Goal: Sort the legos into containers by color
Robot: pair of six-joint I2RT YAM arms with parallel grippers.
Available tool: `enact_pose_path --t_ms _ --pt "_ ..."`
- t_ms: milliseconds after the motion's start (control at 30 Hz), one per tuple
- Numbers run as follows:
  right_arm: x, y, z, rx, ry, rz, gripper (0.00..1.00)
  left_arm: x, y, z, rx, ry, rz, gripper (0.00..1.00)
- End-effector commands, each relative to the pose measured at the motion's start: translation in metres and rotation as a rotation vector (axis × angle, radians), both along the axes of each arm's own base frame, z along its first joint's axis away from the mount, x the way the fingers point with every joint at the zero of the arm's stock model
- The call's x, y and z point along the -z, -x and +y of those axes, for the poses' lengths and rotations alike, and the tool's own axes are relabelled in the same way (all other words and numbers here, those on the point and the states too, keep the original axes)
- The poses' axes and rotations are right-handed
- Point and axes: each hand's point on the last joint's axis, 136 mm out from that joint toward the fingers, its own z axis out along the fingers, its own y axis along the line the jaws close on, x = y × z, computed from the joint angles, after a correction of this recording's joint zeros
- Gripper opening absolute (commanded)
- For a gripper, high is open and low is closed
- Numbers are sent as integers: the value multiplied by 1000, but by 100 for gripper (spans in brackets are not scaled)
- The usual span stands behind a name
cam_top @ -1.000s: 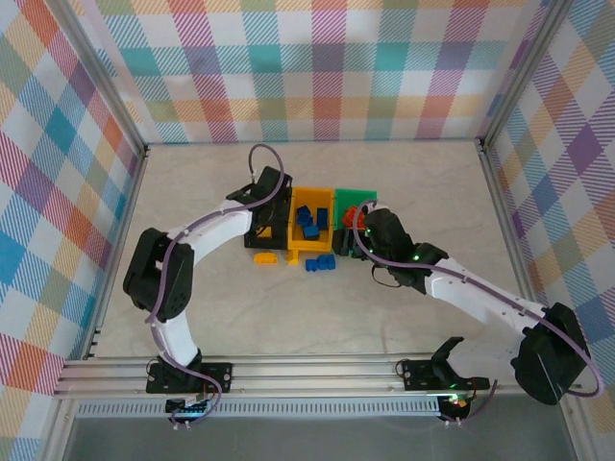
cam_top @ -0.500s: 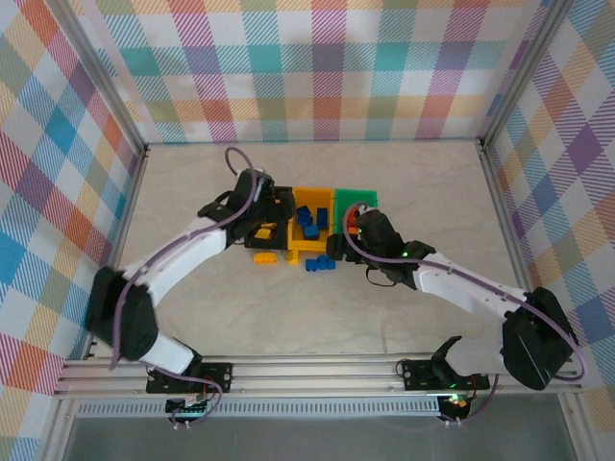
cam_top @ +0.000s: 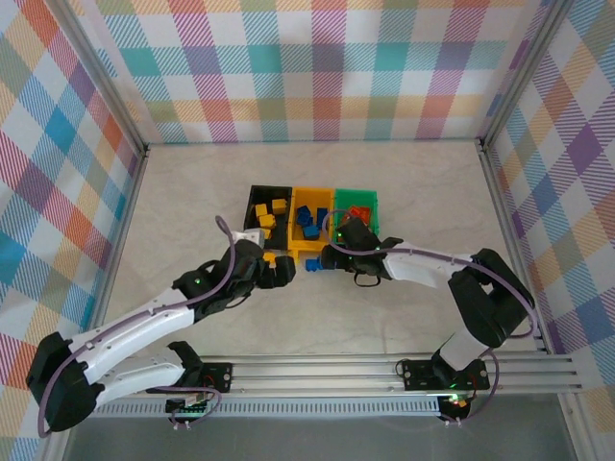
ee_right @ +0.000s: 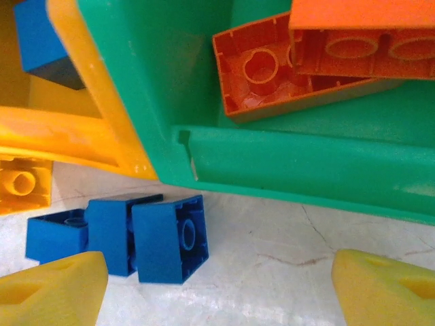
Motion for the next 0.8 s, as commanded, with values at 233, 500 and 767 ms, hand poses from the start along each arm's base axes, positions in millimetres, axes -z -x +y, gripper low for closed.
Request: enact_pose_path --t_ms 233,500,767 --pt "24 10 -28 141 110 78 75 -2 11 25 -85 16 -21 100" --pt "7 35 -58 188 111 52 71 -6 15 31 -88 11 -31 100" --pt "-27 25 -21 -19 5 -31 81 -8 18 34 -94 22 -35 100"
